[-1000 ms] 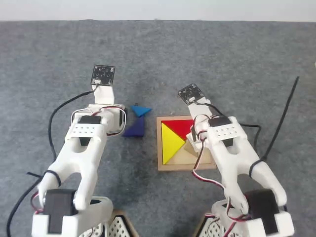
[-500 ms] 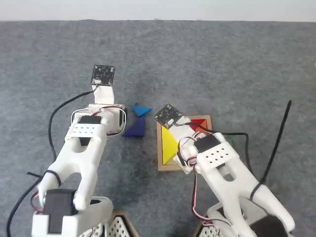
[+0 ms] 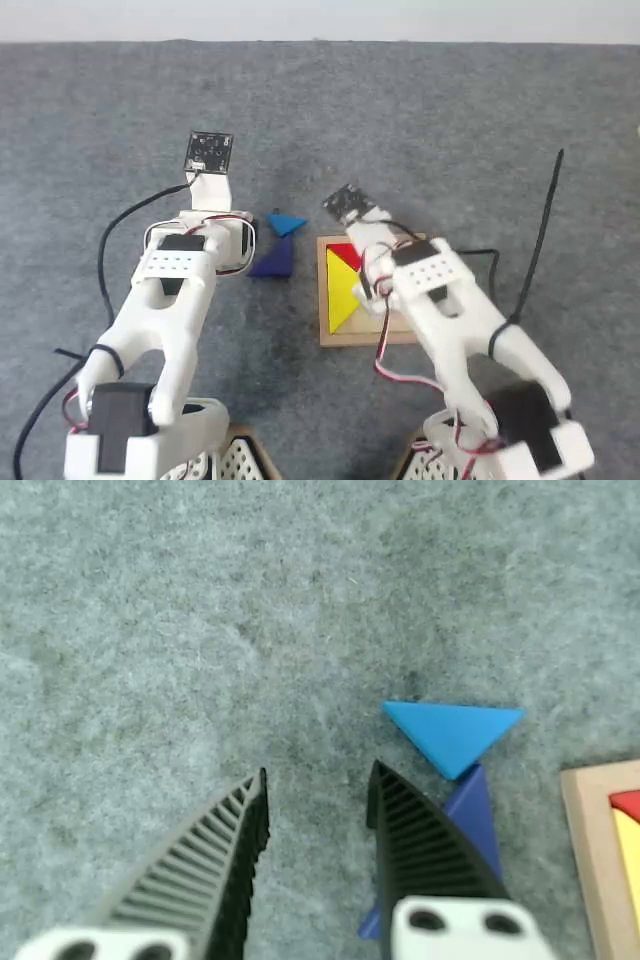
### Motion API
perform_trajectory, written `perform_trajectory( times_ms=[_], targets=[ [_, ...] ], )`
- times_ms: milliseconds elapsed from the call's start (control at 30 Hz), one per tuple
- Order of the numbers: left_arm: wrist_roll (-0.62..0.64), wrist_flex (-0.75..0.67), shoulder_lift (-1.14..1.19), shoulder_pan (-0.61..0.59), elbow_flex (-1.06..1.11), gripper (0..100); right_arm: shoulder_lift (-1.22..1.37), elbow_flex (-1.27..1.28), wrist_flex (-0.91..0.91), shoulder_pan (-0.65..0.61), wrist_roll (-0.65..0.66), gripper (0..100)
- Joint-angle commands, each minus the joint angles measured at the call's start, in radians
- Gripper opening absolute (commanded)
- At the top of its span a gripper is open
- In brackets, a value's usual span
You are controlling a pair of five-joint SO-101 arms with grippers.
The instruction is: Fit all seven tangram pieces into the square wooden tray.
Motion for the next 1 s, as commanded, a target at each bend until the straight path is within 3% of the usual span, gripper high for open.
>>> perform_trajectory(
  times_ms=[0,267,533,733,967],
  targets=[
    [-0.012,-0.025,-0.044,0.006,-0.004,16,0.021,-0.055,-0.015,0.050,-0.015,14.3],
    [-0.014,-0.026,-0.044,0.006,-0.004,16,-0.180,-0.049,0.013,0.042,-0.080,14.3],
    [-0.014,-0.026,-0.044,0.006,-0.004,16,-0.598,-0.046,0.321,0.087,-0.078,14.7],
    [-0.014,-0.026,-0.046,0.006,-0.004,16,-0.501,-0.034,0.418,0.361,-0.002,14.7],
    [-0.014,-0.026,-0.046,0.005,-0.004,16,-0.248,-0.009,0.315,0.357,-0.008,14.8]
  ],
)
